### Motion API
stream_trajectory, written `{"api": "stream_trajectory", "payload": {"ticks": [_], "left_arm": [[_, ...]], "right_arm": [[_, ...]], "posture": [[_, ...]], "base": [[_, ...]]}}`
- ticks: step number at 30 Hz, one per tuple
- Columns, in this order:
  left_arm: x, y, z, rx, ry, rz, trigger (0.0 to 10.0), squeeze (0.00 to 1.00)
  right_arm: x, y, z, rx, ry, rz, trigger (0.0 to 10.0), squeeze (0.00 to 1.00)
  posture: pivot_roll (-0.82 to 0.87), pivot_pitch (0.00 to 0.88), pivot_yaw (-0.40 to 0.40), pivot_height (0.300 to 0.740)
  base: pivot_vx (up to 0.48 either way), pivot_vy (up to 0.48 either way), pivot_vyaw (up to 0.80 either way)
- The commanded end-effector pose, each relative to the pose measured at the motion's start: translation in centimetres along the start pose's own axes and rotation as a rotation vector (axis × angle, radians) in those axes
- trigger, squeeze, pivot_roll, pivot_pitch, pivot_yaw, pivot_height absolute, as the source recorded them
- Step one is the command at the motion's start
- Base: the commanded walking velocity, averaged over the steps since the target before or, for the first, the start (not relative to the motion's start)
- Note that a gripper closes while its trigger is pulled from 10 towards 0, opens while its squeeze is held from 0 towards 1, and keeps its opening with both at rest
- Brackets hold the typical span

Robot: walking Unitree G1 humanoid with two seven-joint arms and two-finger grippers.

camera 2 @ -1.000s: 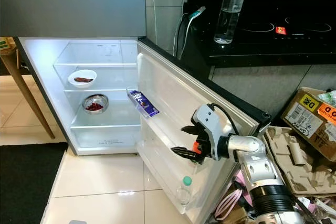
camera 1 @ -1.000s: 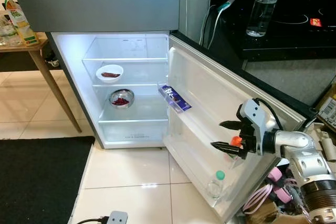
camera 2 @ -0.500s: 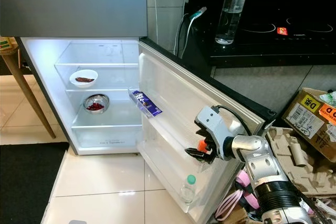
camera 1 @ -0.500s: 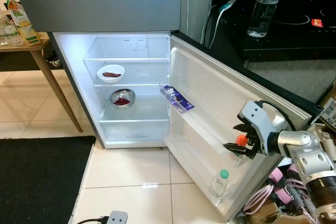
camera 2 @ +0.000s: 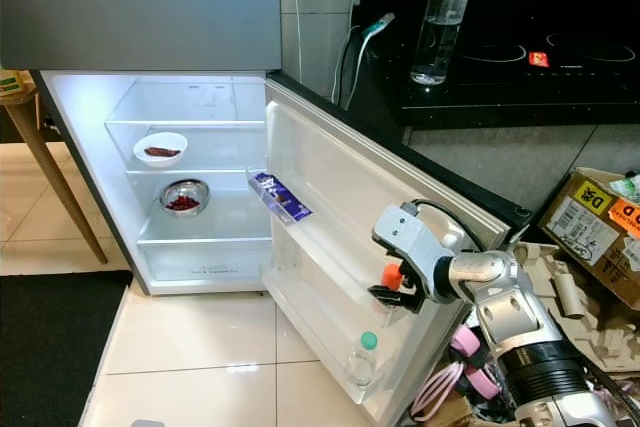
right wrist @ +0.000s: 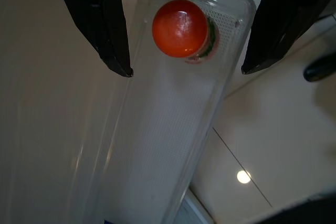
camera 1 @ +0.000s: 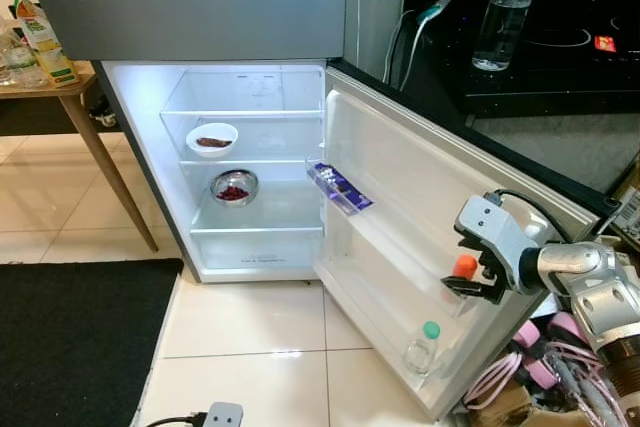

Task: Restocking fridge

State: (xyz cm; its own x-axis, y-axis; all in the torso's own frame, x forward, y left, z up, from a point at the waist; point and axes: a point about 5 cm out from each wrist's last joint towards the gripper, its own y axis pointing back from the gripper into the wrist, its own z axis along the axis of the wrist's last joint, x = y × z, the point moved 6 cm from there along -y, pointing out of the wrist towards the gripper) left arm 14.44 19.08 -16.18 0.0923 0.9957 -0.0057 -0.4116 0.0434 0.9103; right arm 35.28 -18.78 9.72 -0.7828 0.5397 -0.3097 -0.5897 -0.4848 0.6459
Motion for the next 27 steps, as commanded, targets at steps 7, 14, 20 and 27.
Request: {"api": "stream_trajectory", "payload": {"ticks": [7, 14, 20, 27], "left_arm": [[-0.1, 0.2, -1.7, 0.049, 0.01, -0.002, 10.0, 0.0], [-0.1, 0.2, -1.6, 0.049, 0.007, -0.002, 10.0, 0.0], [-0.1, 0.2, -1.6, 0.049, 0.004, -0.001, 10.0, 0.0], [0.0, 0.2, -1.5, 0.049, 0.002, -0.002, 10.0, 0.0]], "right_arm": [[-0.1, 0.3, -0.2, 0.044, 0.022, -0.008, 0.0, 0.0], [0.0, 0.3, -0.2, 0.055, 0.036, -0.005, 0.0, 0.0], [-0.2, 0.5, -0.2, 0.061, 0.045, -0.016, 0.0, 0.0], [-0.5, 0.4, 0.7, 0.014, 0.045, -0.032, 0.0, 0.0]], "posture": [[-0.11, 0.0, -0.018, 0.74], [-0.11, 0.0, -0.017, 0.74], [-0.11, 0.0, -0.015, 0.74], [-0.11, 0.0, -0.015, 0.74]], "base": [[0.0, 0.0, 0.0], [0.0, 0.0, 0.0], [0.0, 0.0, 0.0], [0.0, 0.0, 0.0]]}}
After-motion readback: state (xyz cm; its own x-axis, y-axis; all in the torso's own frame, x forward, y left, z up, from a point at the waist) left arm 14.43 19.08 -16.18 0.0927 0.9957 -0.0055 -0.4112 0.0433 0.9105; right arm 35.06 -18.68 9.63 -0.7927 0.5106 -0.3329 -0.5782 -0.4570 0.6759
